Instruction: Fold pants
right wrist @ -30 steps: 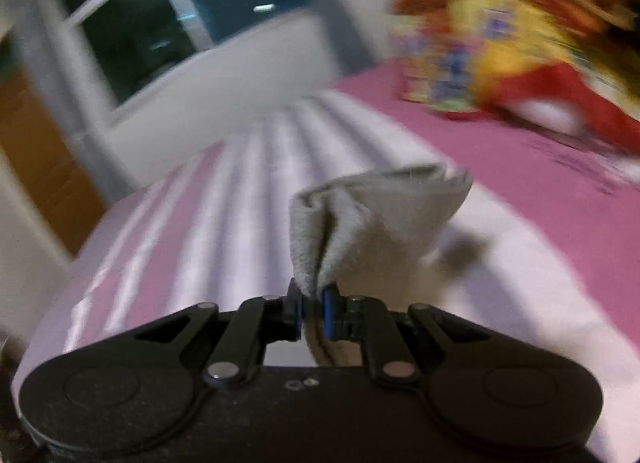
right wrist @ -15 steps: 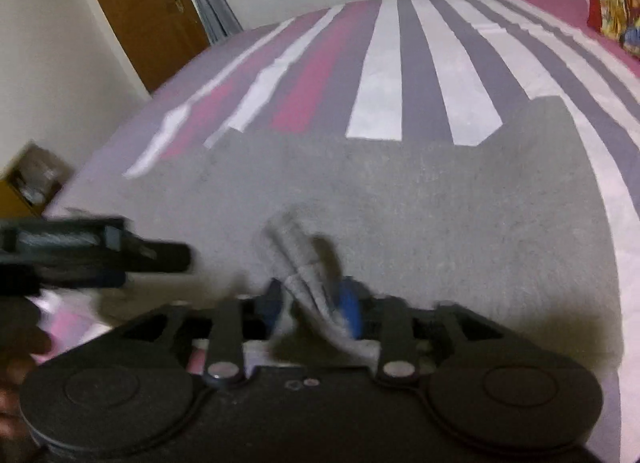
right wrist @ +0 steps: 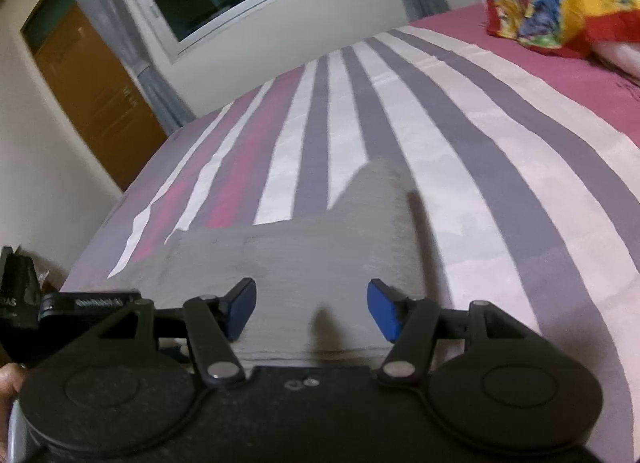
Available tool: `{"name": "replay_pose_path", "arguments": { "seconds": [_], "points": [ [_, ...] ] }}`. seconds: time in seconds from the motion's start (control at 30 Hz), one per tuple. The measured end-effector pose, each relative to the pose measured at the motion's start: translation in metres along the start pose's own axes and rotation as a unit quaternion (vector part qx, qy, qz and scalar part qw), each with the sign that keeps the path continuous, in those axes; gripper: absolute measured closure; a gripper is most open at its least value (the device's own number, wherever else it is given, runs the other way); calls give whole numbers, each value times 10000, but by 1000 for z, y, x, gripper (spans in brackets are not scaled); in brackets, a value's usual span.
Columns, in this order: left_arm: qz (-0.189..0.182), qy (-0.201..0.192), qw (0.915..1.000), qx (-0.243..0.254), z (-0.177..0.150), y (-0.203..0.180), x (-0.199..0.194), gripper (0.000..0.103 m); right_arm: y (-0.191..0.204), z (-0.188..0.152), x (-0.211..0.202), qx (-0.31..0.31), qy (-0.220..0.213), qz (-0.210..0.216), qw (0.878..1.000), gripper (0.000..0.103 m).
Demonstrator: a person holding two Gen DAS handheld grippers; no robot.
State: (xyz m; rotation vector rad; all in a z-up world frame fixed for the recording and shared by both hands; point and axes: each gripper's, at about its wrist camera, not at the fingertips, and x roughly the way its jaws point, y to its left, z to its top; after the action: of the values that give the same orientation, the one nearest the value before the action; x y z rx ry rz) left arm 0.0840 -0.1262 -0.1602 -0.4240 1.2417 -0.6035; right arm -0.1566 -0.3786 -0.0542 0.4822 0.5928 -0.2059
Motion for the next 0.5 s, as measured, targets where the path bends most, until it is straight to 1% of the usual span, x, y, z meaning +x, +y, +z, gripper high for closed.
{"name": "replay_pose_path", "arguments": {
  "seconds": [0.03,0.07,0.1,0.13,0.17,0.23,0.33,0.37,0.43,0.47,0.5],
  "points": [
    [-34,-2,10000,2,-3,-1,4,63,-3,-1,-2,19,-27,-21,10000,42],
    [-55,8,10000,8,-5,-1,7,73,-5,-4,-2,26,-40,-31,10000,42],
    [-79,25,10000,-27,-6,-2,12,81,-5,-4,-2,38,-47,-44,10000,42],
    [-73,2,10000,-62,-8,-2,14,82,-6,-5,-3,59,-68,-65,9999,42],
    [-24,-104,9999,-48,-10,-5,13,83,-8,-4,-4,69,-109,-114,9999,42],
    [-15,-331,9994,126,-10,-14,3,84,-12,1,-9,72,-220,-277,9993,43],
    [-214,-827,9956,392,-1,-25,-37,84,-17,15,-7,95,-357,-437,9984,43],
    [-212,-988,9935,519,3,-28,-52,84,-15,19,-4,50,-348,-488,9982,43],
    [-26,-1272,9888,784,10,-28,-75,84,-7,23,5,-178,-249,-545,9980,45],
    [98,-1354,9870,855,11,-23,-84,84,-2,23,12,-316,-153,-556,9978,46],
    [270,-1354,9858,960,10,-17,-88,84,5,21,19,-434,-46,-540,9976,47]
  ]
}}
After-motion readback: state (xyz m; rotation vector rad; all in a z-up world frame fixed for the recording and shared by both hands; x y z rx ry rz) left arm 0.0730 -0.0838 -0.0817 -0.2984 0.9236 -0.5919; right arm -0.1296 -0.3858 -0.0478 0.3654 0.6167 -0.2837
